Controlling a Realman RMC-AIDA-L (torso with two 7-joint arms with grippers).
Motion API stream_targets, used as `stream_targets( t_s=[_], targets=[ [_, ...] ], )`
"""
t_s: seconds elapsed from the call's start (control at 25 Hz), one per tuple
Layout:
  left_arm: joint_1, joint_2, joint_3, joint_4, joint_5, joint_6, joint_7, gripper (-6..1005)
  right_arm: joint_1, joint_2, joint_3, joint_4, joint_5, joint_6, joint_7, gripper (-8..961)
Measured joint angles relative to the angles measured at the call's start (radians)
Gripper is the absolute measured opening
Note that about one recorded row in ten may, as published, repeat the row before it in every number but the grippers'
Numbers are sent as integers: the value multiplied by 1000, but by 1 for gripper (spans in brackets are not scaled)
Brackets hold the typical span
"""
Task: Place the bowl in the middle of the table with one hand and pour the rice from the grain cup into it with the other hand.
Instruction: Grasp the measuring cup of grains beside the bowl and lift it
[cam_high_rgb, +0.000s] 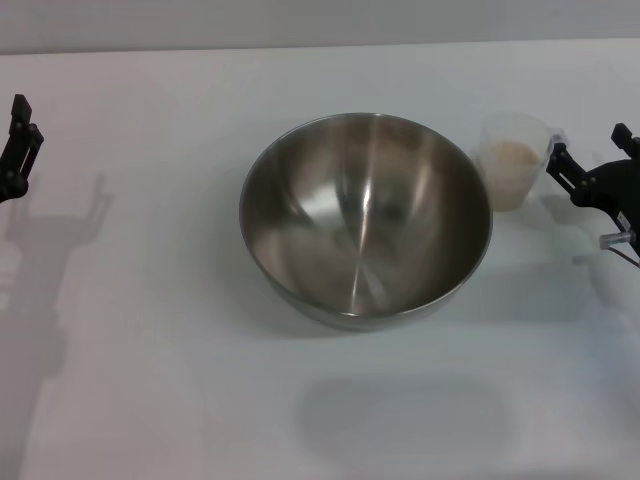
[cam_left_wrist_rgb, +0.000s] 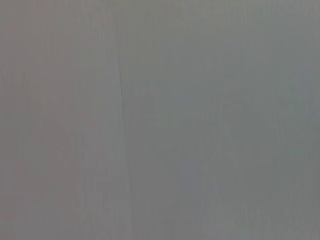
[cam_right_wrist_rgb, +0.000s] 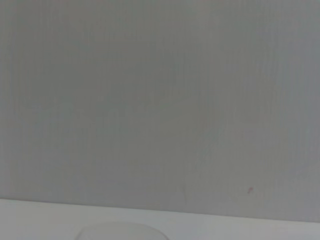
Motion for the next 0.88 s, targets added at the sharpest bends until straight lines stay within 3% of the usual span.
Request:
stream_targets(
  t_s=[0.88],
  targets=[
    [0,0,0,3,0,0,0,825,9,0,2,-1,0,0,0,792]
  ],
)
